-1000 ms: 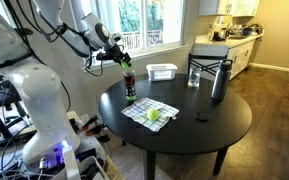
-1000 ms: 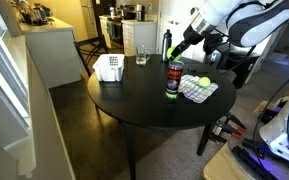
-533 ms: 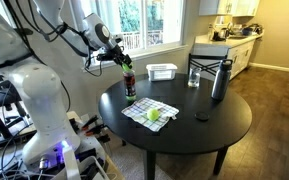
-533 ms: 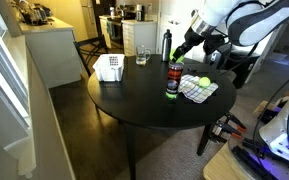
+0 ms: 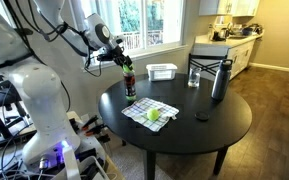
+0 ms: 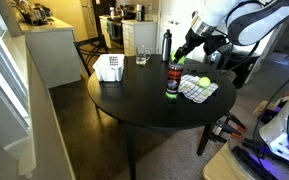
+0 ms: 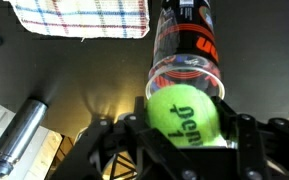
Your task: Place the tennis ball on the left in the tennis ball container
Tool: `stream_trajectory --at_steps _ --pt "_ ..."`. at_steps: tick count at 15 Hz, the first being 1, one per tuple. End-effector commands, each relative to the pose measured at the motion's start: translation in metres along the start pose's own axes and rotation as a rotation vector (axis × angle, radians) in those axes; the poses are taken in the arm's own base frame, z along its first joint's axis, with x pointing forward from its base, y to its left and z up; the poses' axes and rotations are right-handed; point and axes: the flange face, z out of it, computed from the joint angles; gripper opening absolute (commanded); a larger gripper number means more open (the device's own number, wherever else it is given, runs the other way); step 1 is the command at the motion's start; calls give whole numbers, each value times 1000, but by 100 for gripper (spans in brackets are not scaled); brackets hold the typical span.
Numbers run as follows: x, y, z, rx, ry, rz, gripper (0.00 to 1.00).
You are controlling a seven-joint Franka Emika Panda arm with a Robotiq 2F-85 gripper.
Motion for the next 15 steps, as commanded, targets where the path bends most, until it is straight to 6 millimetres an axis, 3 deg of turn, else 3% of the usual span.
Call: stream_trajectory --at_steps 1,4,15 --pt "-5 -1 -2 -1 -18 24 92" --pt "-5 0 -1 -2 -22 25 100" --pt "3 7 -3 -4 6 57 100"
